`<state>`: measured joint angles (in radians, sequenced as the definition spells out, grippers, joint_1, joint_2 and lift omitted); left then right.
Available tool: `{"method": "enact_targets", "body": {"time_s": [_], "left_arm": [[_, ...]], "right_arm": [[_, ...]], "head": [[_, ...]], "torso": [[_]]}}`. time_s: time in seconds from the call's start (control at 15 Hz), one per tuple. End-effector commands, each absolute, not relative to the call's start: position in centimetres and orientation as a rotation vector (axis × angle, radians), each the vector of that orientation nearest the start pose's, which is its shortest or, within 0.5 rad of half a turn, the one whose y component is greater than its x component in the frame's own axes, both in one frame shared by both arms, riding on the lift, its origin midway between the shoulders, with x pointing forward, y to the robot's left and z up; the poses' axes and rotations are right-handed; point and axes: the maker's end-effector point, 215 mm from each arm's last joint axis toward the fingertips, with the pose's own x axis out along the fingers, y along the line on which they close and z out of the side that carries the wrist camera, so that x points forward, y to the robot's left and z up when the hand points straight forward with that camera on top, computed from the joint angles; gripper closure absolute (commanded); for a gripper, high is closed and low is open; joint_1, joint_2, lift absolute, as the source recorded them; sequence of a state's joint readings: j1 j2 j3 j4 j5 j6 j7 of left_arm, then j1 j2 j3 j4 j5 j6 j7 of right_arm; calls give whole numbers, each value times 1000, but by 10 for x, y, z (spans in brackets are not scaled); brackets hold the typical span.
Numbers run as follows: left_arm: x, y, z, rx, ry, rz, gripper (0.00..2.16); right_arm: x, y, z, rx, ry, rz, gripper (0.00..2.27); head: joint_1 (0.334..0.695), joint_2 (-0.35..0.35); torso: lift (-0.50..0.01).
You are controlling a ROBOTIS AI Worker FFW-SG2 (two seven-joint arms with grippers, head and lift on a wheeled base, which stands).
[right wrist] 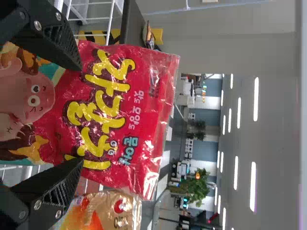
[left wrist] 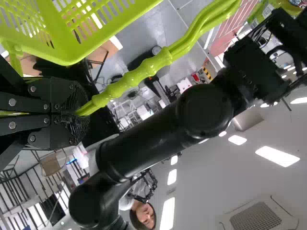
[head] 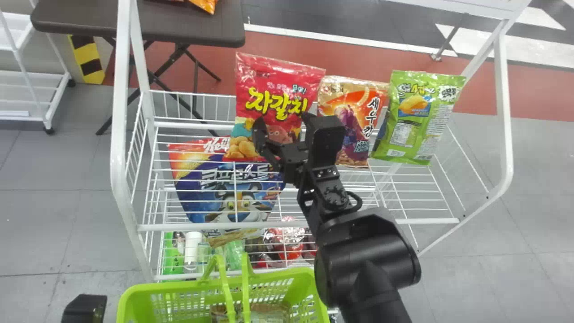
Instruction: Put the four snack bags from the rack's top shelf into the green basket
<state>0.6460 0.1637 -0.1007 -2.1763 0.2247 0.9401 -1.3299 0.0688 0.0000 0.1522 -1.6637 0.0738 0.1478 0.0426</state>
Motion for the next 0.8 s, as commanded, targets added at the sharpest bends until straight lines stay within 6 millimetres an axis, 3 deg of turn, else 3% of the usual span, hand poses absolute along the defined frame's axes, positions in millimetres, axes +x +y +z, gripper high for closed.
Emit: {"method": "enact_targets", "body": {"time_s": [0.0,0.07,0.13,0.2,0.47,0.73], "left_arm": [[140,0,-400,-732,830,-1430,1750],[141,1,-401,-731,833,-1426,1750],[141,1,-400,-733,831,-1428,1750],[142,3,-401,-733,832,-1424,1750],[142,2,-401,-734,832,-1422,1750],[144,2,-400,-732,827,-1419,1750]], "right_arm": [[576,-123,-377,-67,128,233,485],[580,-121,-376,-70,133,246,633],[582,-117,-373,-60,132,268,1153],[580,-118,-383,-58,168,268,1757],[559,-107,-362,-53,128,301,1845],[520,-112,-334,-24,84,299,1889]], "head": [[695,-216],[695,-209],[695,-201],[695,-194],[695,-177],[695,-177]], "torso": [[0],[0],[0],[0],[0],[0]]}}
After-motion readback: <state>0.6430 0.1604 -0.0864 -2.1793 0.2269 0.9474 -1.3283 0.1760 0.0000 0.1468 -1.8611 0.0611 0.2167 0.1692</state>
